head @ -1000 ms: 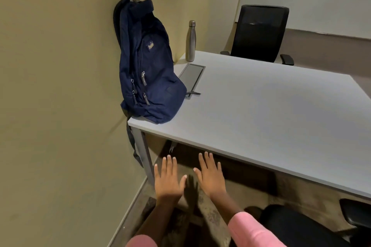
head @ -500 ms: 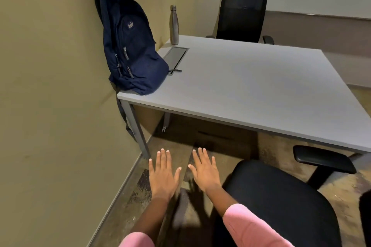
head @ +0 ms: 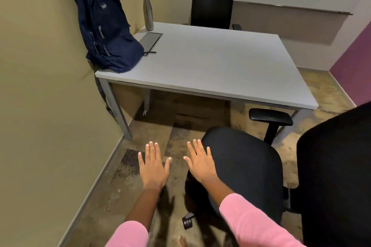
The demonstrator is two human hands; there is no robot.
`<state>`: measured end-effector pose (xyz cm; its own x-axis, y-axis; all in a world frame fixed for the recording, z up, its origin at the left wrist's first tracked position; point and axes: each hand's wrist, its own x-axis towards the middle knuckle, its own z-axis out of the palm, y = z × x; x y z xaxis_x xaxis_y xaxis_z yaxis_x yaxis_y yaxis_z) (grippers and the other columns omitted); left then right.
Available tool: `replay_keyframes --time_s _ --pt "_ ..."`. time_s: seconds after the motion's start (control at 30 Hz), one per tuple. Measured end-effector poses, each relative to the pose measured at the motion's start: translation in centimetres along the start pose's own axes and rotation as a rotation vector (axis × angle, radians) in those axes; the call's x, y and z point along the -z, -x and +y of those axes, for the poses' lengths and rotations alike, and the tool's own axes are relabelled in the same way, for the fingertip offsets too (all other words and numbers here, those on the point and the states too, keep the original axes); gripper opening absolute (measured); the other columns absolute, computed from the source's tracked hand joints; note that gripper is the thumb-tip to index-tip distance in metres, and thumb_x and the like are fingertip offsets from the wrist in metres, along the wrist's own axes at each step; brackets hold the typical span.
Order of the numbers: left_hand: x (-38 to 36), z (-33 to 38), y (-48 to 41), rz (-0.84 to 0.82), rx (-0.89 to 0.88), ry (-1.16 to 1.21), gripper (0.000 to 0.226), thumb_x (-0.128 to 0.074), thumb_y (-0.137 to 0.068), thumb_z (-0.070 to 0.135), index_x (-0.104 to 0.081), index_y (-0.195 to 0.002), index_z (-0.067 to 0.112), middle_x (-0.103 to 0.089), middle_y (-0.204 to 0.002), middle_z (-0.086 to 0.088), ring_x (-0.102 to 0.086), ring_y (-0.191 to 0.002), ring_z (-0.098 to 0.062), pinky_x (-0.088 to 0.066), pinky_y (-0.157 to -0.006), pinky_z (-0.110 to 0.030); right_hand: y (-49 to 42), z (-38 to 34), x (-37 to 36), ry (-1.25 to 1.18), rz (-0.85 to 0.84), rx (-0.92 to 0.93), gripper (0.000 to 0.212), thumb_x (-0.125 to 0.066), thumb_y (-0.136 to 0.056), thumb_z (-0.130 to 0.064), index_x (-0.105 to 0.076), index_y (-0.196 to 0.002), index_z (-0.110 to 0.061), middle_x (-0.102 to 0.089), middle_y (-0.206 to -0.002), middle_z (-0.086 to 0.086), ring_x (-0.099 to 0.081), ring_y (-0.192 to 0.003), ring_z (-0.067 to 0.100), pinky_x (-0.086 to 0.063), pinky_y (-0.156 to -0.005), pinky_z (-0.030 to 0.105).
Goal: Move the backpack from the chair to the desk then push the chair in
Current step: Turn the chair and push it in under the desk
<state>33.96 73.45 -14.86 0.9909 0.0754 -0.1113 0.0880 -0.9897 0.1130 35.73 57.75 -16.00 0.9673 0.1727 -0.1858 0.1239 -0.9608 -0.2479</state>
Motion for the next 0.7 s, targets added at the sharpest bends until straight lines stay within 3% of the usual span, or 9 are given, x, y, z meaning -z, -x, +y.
replay_keyframes --time_s 0.27,0.7 --pt "-1.8 6.8 6.5 0.003 -0.010 0.003 0.068 -0.018 -0.096 0.050 0.003 -0.146 0.009 0.000 -0.159 -0.010 0.001 -0.147 -0.023 -0.001 -0.119 -0.044 7.0 7.0 -0.3 0.027 -0.043 0.011 0.057 -0.021 -0.097 -0.041 -0.005 -0.146 -0.017 -0.005 -0.159 0.006 0.004 -0.146 0.022 -0.002 -0.118 0.046" --pt "-4.6 20.0 17.2 0.106 0.259 0.062 0.068 -0.020 -0.096 0.050 -0.001 -0.147 0.009 -0.005 -0.159 -0.011 -0.002 -0.147 -0.025 -0.002 -0.118 -0.045 15.7 20.1 0.5 0.116 -0.099 0.215 0.057 -0.024 -0.098 -0.040 -0.007 -0.146 -0.016 -0.008 -0.158 0.007 0.001 -0.146 0.022 -0.006 -0.118 0.046"
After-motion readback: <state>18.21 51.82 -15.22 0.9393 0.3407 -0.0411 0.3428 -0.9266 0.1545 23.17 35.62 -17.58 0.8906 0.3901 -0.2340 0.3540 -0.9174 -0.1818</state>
